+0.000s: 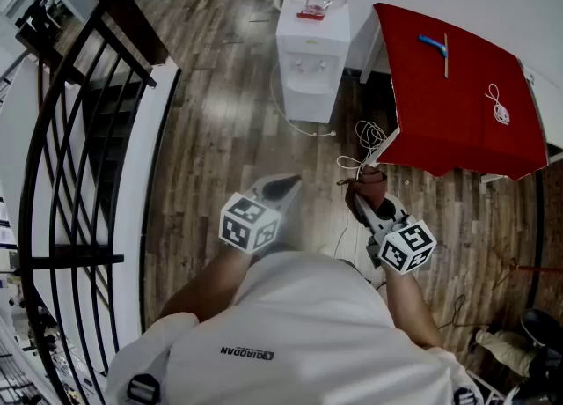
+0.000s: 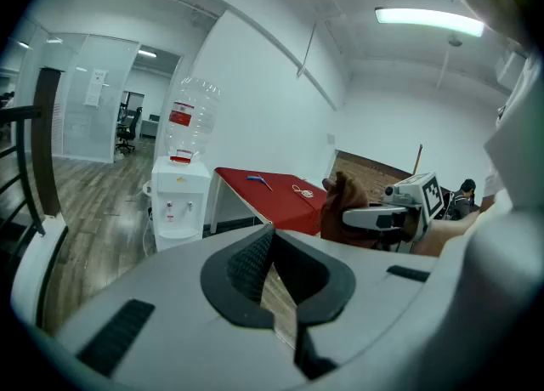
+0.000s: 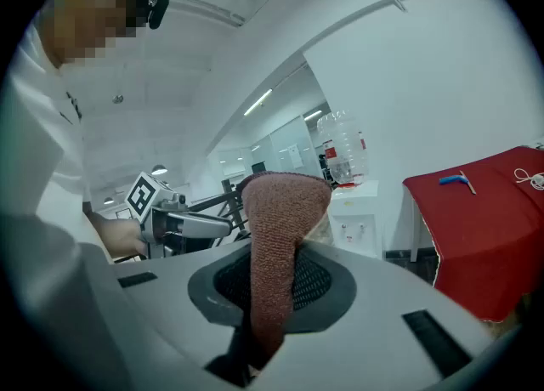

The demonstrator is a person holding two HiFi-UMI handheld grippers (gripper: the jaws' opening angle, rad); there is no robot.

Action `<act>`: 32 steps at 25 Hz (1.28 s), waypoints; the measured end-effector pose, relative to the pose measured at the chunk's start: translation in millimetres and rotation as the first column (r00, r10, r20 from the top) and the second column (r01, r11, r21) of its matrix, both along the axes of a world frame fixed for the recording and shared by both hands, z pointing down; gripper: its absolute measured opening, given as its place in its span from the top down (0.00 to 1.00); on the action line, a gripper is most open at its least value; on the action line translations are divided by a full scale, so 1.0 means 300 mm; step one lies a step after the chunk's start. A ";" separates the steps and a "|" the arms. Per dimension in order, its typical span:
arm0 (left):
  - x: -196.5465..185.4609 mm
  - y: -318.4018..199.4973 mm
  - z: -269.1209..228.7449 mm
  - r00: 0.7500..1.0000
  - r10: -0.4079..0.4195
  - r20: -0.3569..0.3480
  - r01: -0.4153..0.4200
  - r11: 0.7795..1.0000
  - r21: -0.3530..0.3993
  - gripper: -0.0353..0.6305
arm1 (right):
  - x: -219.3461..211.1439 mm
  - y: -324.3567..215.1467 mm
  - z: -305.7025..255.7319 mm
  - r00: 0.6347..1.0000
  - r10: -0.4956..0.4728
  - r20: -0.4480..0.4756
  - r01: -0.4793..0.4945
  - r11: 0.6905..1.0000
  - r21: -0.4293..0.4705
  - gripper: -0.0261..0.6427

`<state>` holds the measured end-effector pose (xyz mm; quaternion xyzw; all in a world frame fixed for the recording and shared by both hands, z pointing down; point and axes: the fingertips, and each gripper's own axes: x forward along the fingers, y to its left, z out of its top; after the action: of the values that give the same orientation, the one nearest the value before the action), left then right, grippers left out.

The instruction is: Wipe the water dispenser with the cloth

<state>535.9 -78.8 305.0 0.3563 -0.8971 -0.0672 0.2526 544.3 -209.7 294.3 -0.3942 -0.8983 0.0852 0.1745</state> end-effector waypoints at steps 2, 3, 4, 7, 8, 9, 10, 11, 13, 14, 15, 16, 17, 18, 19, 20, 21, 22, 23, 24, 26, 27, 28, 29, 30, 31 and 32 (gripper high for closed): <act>0.007 -0.003 0.003 1.000 -0.002 -0.002 0.002 1.000 -0.003 0.96 | 0.012 -0.002 -0.002 1.000 -0.001 -0.001 0.001 1.000 -0.002 0.88; 0.009 -0.005 0.005 1.000 -0.004 -0.002 0.004 1.000 -0.005 0.96 | 0.016 -0.005 -0.002 1.000 -0.001 -0.002 0.001 1.000 -0.002 0.88; 0.010 -0.007 0.006 1.000 -0.005 -0.003 0.005 1.000 -0.006 0.96 | 0.019 -0.009 -0.001 1.000 -0.001 -0.001 0.001 1.000 -0.002 0.88; 0.013 -0.016 0.009 1.000 -0.010 -0.001 0.010 1.000 -0.005 0.96 | 0.026 -0.018 0.001 1.000 -0.005 0.005 0.005 1.000 -0.001 0.88; 0.015 -0.020 0.007 1.000 -0.011 0.000 0.011 1.000 -0.003 0.96 | 0.027 -0.021 -0.001 1.000 -0.005 0.009 0.005 1.000 -0.001 0.88; 0.017 -0.026 0.005 1.000 -0.012 0.003 0.012 1.000 -0.002 0.96 | 0.027 -0.025 -0.004 1.000 -0.002 0.013 0.002 1.000 -0.001 0.88; 0.018 -0.031 0.002 1.000 -0.012 0.006 0.012 1.000 -0.001 0.96 | 0.024 -0.030 -0.008 1.000 0.003 0.017 -0.003 1.000 -0.005 0.88; 0.018 -0.036 0.001 1.000 -0.012 0.008 0.012 1.000 -0.002 0.96 | 0.022 -0.034 -0.013 1.000 0.006 0.019 -0.006 1.000 -0.012 0.88; 0.019 -0.044 0.003 1.000 -0.015 0.008 0.015 1.000 -0.004 0.96 | 0.024 -0.035 -0.021 1.000 0.000 0.013 0.001 0.999 -0.040 0.88; 0.019 -0.048 0.006 1.000 -0.018 0.006 0.018 1.000 -0.004 0.96 | 0.027 -0.035 -0.022 1.000 -0.006 0.006 0.006 0.998 -0.057 0.88; 0.020 -0.052 0.009 1.000 -0.022 0.004 0.022 1.000 -0.004 0.96 | 0.030 -0.036 -0.020 1.000 -0.011 -0.001 0.011 0.998 -0.069 0.88; 0.019 -0.055 0.013 1.000 -0.027 0.002 0.027 1.000 -0.004 0.96 | 0.031 -0.040 -0.015 1.000 -0.014 -0.008 0.013 0.997 -0.074 0.88; 0.019 -0.059 0.015 0.999 -0.032 0.001 0.032 0.999 -0.006 0.96 | 0.032 -0.046 -0.006 1.000 -0.014 -0.015 0.013 0.997 -0.072 0.88; 0.019 -0.064 0.017 0.999 -0.037 0.001 0.037 0.999 -0.007 0.96 | 0.033 -0.054 0.004 1.000 -0.012 -0.023 0.011 0.998 -0.067 0.88; 0.019 -0.068 0.019 0.999 -0.040 0.001 0.040 0.999 -0.008 0.96 | 0.034 -0.063 0.013 0.999 -0.010 -0.030 0.008 0.998 -0.063 0.88; 0.020 -0.071 0.021 0.999 -0.043 0.001 0.043 0.999 -0.010 0.96 | 0.036 -0.072 0.020 0.999 -0.008 -0.038 0.006 0.998 -0.063 0.88; 0.022 -0.074 0.023 0.999 -0.047 0.001 0.047 0.999 -0.013 0.96 | 0.039 -0.081 0.025 0.999 -0.008 -0.044 0.005 0.998 -0.067 0.88; 0.025 -0.075 0.025 0.999 -0.051 0.002 0.051 0.999 -0.017 0.96 | 0.041 -0.089 0.029 0.999 -0.008 -0.049 0.005 0.998 -0.070 0.88; 0.026 -0.075 0.026 0.998 -0.057 0.003 0.057 0.998 -0.022 0.96 | 0.044 -0.097 0.032 0.999 -0.010 -0.052 0.006 0.997 -0.072 0.88; 0.027 -0.075 0.027 0.998 -0.063 0.004 0.064 0.998 -0.026 0.96 | 0.046 -0.105 0.034 0.998 -0.013 -0.055 0.009 0.997 -0.073 0.88; 0.026 -0.076 0.030 0.997 -0.077 0.007 0.077 0.996 -0.037 0.96 | 0.045 -0.120 0.044 0.998 -0.018 -0.060 0.014 0.997 -0.075 0.88; 0.025 -0.075 0.032 0.996 -0.085 0.010 0.085 0.995 -0.044 0.96 | 0.044 -0.127 0.050 0.998 -0.021 -0.064 0.016 0.997 -0.077 0.88; 0.024 -0.073 0.034 0.996 -0.093 0.012 0.093 0.994 -0.051 0.96 | 0.042 -0.133 0.059 0.997 -0.024 -0.071 0.019 0.997 -0.079 0.88; 0.024 -0.070 0.038 0.995 -0.101 0.013 0.101 0.993 -0.058 0.96 | 0.041 -0.138 0.070 0.997 -0.028 -0.078 0.021 0.997 -0.081 0.88; 0.025 -0.066 0.042 0.994 -0.108 0.012 0.108 0.992 -0.064 0.96 | 0.039 -0.141 0.083 0.996 -0.030 -0.086 0.023 0.996 -0.081 0.88; 0.028 -0.062 0.048 0.994 -0.113 0.009 0.114 0.991 -0.069 0.96 | 0.036 -0.142 0.097 0.995 -0.031 -0.096 0.023 0.996 -0.080 0.88; 0.032 -0.057 0.055 0.993 -0.118 0.004 0.117 0.990 -0.074 0.96 | 0.032 -0.143 0.112 0.994 -0.030 -0.106 0.022 0.997 -0.079 0.88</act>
<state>545.5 -95.8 321.4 0.2931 -0.9183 -0.0486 0.2616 553.9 -252.5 327.8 -0.4072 -0.8784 0.1390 0.2079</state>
